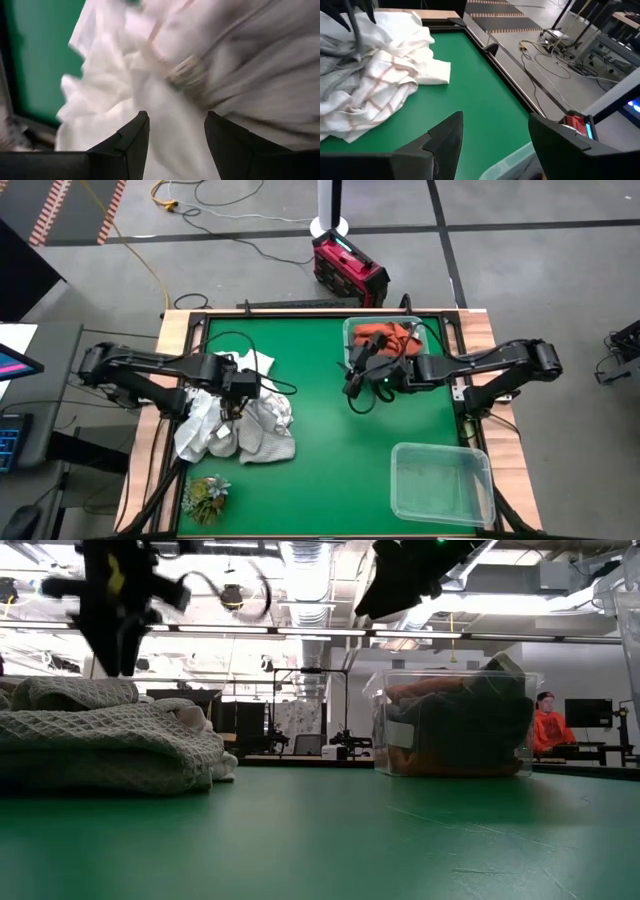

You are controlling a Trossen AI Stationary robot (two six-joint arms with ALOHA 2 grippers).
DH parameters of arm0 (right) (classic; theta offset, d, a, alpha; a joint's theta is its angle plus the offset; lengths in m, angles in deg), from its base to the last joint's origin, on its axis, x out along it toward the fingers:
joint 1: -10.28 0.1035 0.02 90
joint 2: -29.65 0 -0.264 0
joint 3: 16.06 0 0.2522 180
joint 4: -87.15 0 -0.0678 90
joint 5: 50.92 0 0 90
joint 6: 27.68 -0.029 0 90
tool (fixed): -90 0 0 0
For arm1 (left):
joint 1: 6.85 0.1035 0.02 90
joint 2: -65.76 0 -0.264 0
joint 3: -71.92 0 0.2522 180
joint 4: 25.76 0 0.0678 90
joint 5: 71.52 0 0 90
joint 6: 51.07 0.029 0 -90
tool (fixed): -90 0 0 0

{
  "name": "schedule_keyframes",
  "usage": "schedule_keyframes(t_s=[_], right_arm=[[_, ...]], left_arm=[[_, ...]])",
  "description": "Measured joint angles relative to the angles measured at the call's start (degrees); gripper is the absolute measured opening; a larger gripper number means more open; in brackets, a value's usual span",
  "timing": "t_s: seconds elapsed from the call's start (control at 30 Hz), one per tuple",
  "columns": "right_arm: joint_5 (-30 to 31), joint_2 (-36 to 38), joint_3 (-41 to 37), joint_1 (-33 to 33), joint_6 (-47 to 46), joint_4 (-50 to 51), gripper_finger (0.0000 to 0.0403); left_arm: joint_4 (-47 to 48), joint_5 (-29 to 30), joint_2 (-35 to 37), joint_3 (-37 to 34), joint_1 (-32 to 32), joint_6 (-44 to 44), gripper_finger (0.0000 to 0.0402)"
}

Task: Sort towels by color in basket
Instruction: Put the white towel into the bottom transparent bin

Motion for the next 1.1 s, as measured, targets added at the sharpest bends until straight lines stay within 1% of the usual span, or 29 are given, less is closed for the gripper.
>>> schedule_keyframes(t_s=[0.17, 0.3, 0.37, 0.43, 0.47, 0.5, 0.57, 0.6, 0.63, 0.7, 0.8, 0.87, 0.93, 1.0, 1.03, 1.1], right_arm=[[-0.2, 0.0, 0.0, -0.3, 0.1, -0.1, 0.0255], [-0.3, 0.0, 0.0, -0.2, 1.8, -0.1, 0.0255], [-0.3, 0.0, 0.0, -0.2, 2.5, -0.1, 0.0255], [-0.3, 0.1, 0.0, -0.2, 2.9, -0.1, 0.0255], [-0.3, 0.1, 0.0, -0.2, 2.9, -0.1, 0.0255], [-0.3, 0.1, 0.0, -0.2, 3.0, -0.1, 0.0255], [-0.3, 0.1, 0.0, -0.2, 3.2, 0.0, 0.0255], [-0.3, 0.1, 0.0, -0.2, 3.4, -0.1, 0.0255], [-0.3, 0.1, 0.0, -0.2, 3.5, -0.1, 0.0255], [-0.3, 0.1, 0.0, -0.2, 4.3, -0.4, 0.0255], [-1.0, 0.1, 0.0, -0.2, 6.4, -2.3, 0.0255], [-5.0, 0.1, 0.0, -0.2, 7.2, -5.1, 0.0255], [-9.7, 0.0, 0.0, -0.2, 8.3, -7.9, 0.0255], [-12.3, -0.4, 0.1, -0.1, 9.3, -10.6, 0.0255], [-12.4, -0.7, 0.1, -0.1, 9.5, -11.2, 0.0255], [-12.5, -0.9, 0.1, -0.1, 9.5, -10.9, 0.0255]], left_arm=[[-0.6, 0.1, -2.6, -3.9, 3.7, 1.3, 0.0180], [-0.5, 0.1, -2.7, -5.7, 6.3, 0.9, 0.0180], [-0.4, -0.6, -2.4, -6.4, 7.2, 0.9, 0.0173], [-0.7, -2.2, -1.8, -7.4, 7.3, 1.2, 0.0151], [-0.9, -2.8, -1.5, -7.8, 7.3, 1.6, 0.0132], [-1.0, -3.3, -1.1, -8.2, 7.3, 1.9, 0.0109], [-1.1, -3.4, -0.3, -8.4, 7.3, 2.6, 0.0049], [-1.1, -3.4, 0.3, -8.4, 7.3, 3.1, 0.0026], [-1.1, -3.4, 1.2, -8.1, 7.3, 3.7, 0.0015], [-1.2, -3.1, 3.0, -6.4, 7.4, 4.4, 0.0008], [-3.1, -0.4, 6.5, -2.9, 7.6, 4.7, 0.0002], [-6.5, 1.4, 9.2, -0.7, 7.6, 6.0, 0.0001], [-10.9, 1.8, 12.1, 0.7, 7.6, 8.2, 0.0001], [-14.9, 1.7, 14.7, 1.8, 7.6, 9.6, 0.0001], [-15.4, 1.1, 15.6, 2.4, 7.6, 9.7, 0.0001], [-12.5, -2.7, 16.8, 3.5, 7.8, 8.5, 0.0001]])
